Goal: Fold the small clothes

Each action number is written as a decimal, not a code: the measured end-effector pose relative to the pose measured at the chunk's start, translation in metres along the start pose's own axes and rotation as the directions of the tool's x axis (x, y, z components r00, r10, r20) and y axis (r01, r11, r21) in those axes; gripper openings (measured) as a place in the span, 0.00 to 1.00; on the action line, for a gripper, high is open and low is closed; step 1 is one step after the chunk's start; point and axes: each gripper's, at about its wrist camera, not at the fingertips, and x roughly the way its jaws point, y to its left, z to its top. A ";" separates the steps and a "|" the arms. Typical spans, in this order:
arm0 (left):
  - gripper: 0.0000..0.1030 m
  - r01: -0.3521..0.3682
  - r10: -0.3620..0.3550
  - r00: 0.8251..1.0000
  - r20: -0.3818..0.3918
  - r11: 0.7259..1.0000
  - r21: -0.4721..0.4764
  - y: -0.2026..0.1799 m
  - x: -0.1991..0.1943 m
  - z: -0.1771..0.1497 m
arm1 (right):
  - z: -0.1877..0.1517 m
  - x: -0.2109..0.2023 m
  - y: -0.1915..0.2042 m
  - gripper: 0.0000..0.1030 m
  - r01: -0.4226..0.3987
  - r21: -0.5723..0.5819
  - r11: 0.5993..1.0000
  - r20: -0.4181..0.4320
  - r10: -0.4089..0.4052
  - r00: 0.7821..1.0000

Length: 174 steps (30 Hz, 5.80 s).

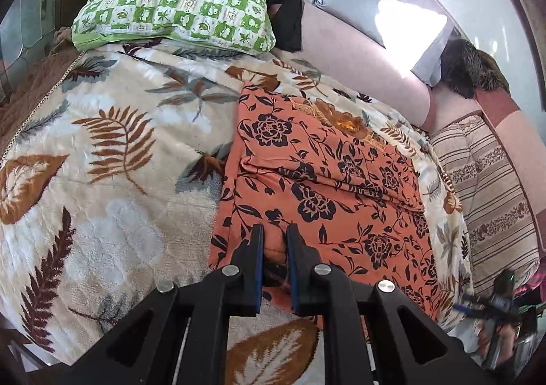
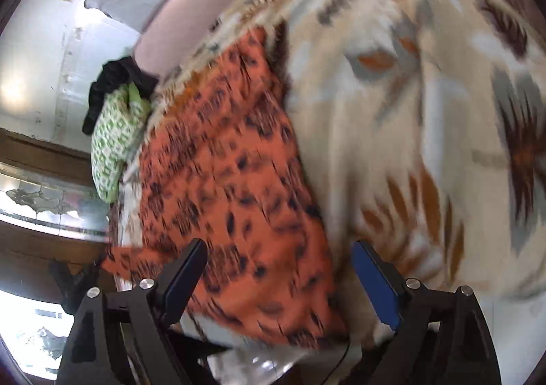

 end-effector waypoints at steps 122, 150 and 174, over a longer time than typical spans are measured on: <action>0.23 -0.238 0.251 0.967 -0.050 0.953 0.188 0.008 0.157 0.079 | 0.177 0.084 0.068 0.14 0.338 -0.314 0.887 0.289 -0.250 0.924; 0.58 -0.175 0.194 0.971 -0.140 0.975 0.138 -0.051 0.112 -0.049 | 0.016 0.052 0.003 0.72 -0.162 0.130 0.978 0.123 0.146 0.981; 0.61 -0.232 0.249 0.964 -0.091 0.959 0.162 -0.064 0.129 -0.055 | -0.011 0.070 -0.014 0.13 -0.302 0.338 0.891 0.300 0.202 0.932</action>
